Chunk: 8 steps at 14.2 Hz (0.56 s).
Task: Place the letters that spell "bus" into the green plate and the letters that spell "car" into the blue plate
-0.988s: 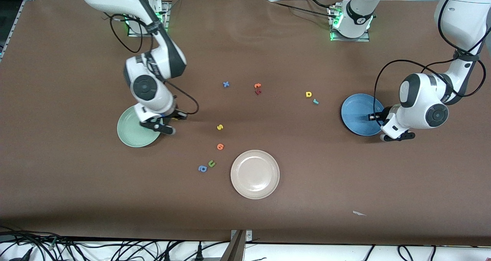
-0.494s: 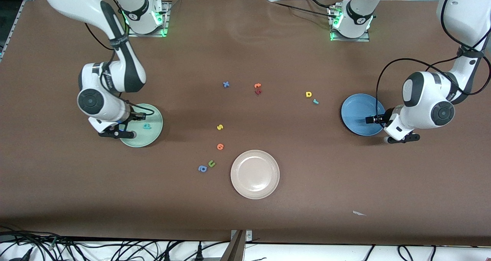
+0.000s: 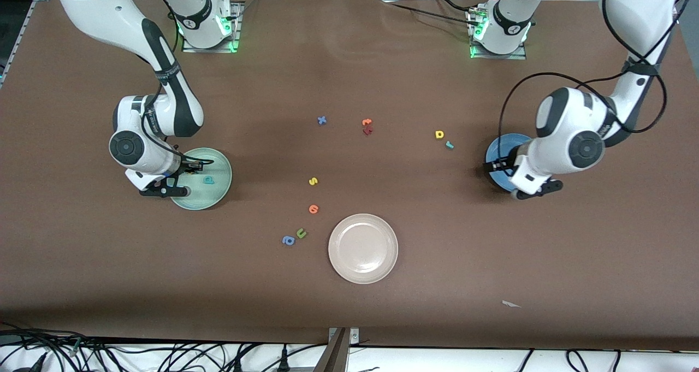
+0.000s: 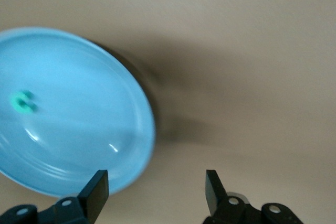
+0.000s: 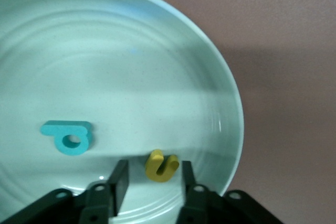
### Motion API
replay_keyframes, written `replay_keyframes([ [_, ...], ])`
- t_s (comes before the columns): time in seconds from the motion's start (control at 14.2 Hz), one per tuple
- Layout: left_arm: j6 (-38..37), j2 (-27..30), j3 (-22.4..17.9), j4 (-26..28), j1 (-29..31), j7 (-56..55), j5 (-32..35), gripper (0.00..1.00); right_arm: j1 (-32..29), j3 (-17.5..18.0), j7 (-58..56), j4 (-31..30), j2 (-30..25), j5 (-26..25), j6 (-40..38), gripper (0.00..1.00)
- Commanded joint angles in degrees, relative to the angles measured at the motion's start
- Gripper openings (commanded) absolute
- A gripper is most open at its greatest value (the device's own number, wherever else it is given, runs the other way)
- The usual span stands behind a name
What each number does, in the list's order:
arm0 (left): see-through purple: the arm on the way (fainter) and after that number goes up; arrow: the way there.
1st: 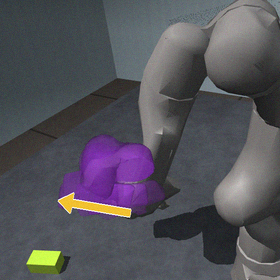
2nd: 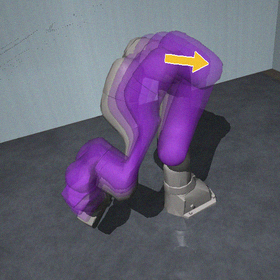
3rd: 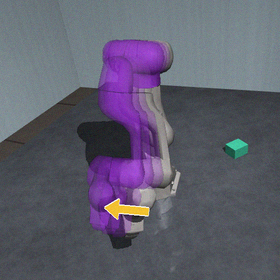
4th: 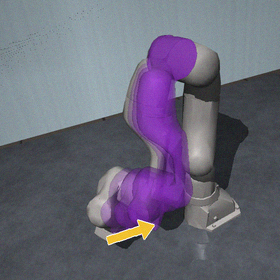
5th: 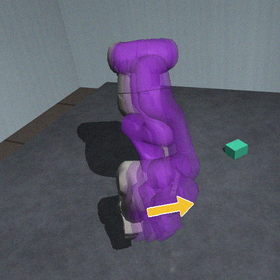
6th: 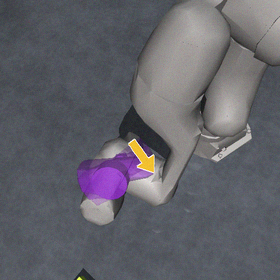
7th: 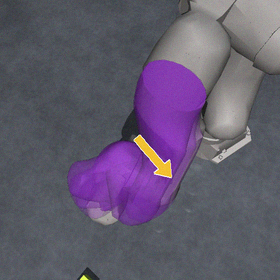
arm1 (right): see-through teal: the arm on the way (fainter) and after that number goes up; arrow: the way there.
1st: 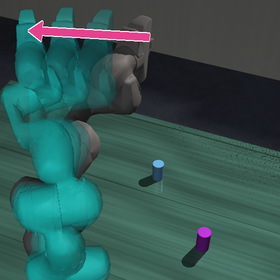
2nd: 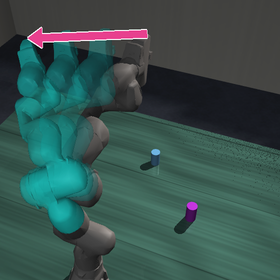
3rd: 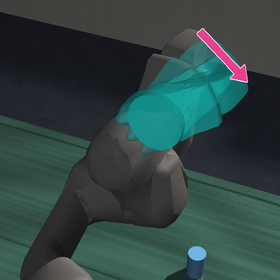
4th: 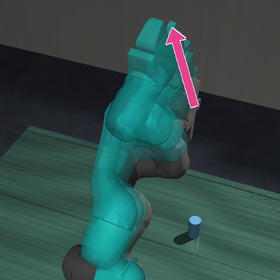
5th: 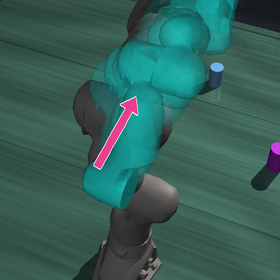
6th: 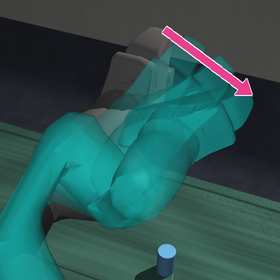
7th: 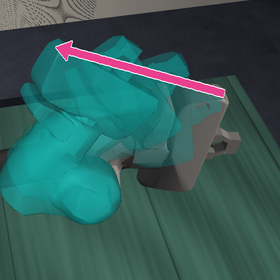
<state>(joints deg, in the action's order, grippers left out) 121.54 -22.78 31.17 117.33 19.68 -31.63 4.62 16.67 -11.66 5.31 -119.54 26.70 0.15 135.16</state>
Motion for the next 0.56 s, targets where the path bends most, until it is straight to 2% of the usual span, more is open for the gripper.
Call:
replay_keyframes([
  [0.0, 6.04, 0.89, 3.97, 5.43, 0.62, -6.31, -0.93, 0.82, 0.20, 0.76, -0.83, 1.58, -2.87, 1.34, -3.22, 1.00],
  [0.21, 17.91, 0.90, 5.48, 13.17, 0.27, -9.59, -0.84, 0.79, 0.29, 4.44, 6.61, 8.60, -3.41, 1.26, -13.58, 0.99],
  [0.35, 21.71, 0.55, 5.48, 15.73, -0.78, -9.67, -0.84, 0.78, 0.29, 7.86, 13.28, 11.78, -3.41, 1.35, -16.32, 0.99],
  [0.49, 22.43, -0.50, 5.39, 16.27, -1.83, -10.11, -0.66, 0.73, 0.47, 11.99, 23.46, 13.45, -2.97, 1.87, -15.98, 0.99],
])
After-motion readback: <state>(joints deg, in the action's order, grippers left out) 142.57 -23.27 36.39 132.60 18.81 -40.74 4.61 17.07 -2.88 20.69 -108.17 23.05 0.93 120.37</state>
